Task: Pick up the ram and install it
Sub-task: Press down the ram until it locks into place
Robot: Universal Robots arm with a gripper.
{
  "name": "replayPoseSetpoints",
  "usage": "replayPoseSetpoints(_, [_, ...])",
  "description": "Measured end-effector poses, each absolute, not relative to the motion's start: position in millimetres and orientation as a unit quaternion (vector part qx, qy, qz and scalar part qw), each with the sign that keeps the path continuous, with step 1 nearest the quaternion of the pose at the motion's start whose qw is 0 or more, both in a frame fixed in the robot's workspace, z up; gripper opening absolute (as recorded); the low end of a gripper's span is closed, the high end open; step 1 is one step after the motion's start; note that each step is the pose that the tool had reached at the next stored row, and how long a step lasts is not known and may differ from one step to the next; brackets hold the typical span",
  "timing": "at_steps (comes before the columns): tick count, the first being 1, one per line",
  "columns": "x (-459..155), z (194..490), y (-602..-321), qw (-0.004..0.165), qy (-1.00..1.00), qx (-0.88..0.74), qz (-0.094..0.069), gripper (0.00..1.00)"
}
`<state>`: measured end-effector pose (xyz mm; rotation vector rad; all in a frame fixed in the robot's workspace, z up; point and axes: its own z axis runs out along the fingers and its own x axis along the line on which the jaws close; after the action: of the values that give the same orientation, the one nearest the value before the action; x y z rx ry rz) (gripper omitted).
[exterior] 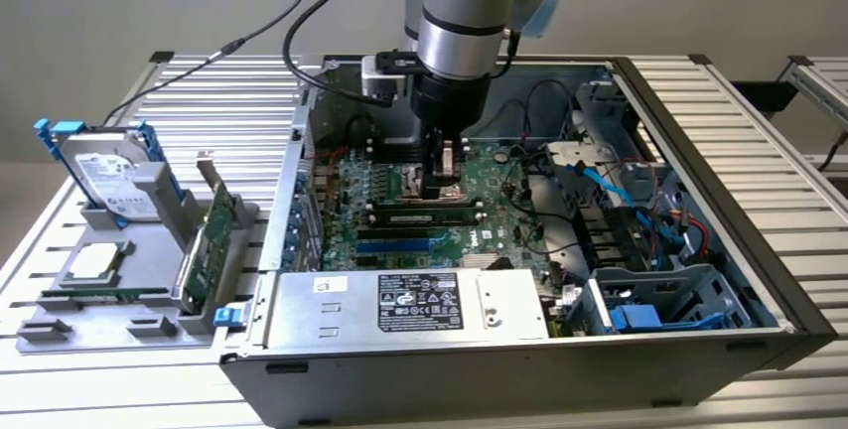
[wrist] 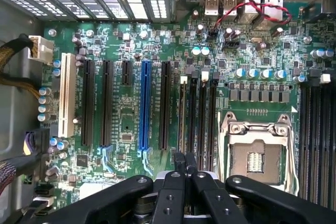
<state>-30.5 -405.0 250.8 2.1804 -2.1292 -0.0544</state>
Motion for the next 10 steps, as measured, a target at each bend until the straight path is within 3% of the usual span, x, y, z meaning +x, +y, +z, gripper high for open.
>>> replayPoseSetpoints(10, [-30.5, 251.0, -404.9, 0.047, -0.698, 0.715, -0.018, 0.11])
